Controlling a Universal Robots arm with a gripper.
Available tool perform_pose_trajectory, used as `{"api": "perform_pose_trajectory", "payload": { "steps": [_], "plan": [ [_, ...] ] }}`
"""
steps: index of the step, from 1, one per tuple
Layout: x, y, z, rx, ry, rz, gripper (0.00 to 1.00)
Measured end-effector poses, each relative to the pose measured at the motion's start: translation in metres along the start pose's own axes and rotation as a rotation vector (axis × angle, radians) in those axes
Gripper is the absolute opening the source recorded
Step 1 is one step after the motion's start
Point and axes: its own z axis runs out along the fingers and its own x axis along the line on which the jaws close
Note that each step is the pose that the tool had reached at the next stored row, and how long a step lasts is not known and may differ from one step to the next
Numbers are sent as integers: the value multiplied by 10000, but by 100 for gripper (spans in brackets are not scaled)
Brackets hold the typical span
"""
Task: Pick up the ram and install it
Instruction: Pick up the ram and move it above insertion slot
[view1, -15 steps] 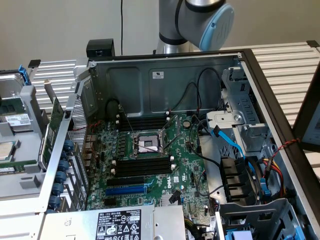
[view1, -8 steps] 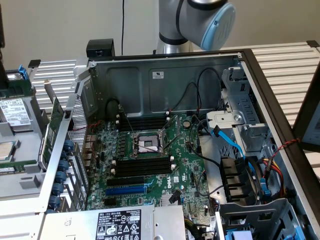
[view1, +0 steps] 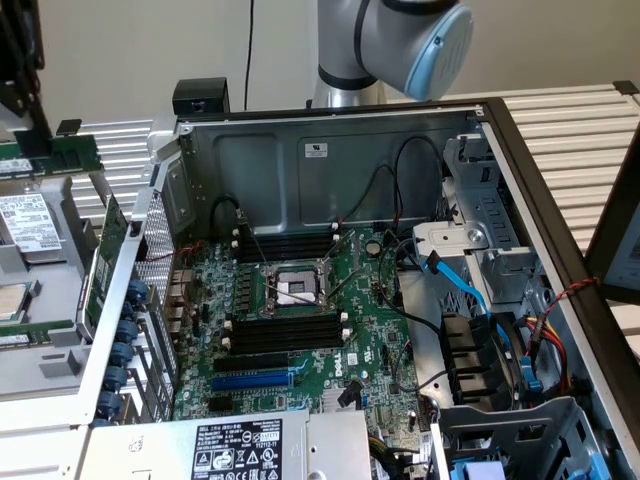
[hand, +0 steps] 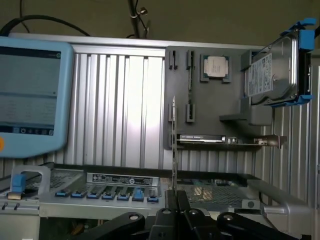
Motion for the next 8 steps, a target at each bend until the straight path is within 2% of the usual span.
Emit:
{"api": "perform_pose_trajectory", "payload": {
  "steps": [8],
  "plan": [
    [6, -365, -55, 1, -26, 0, 12]
  ]
}}
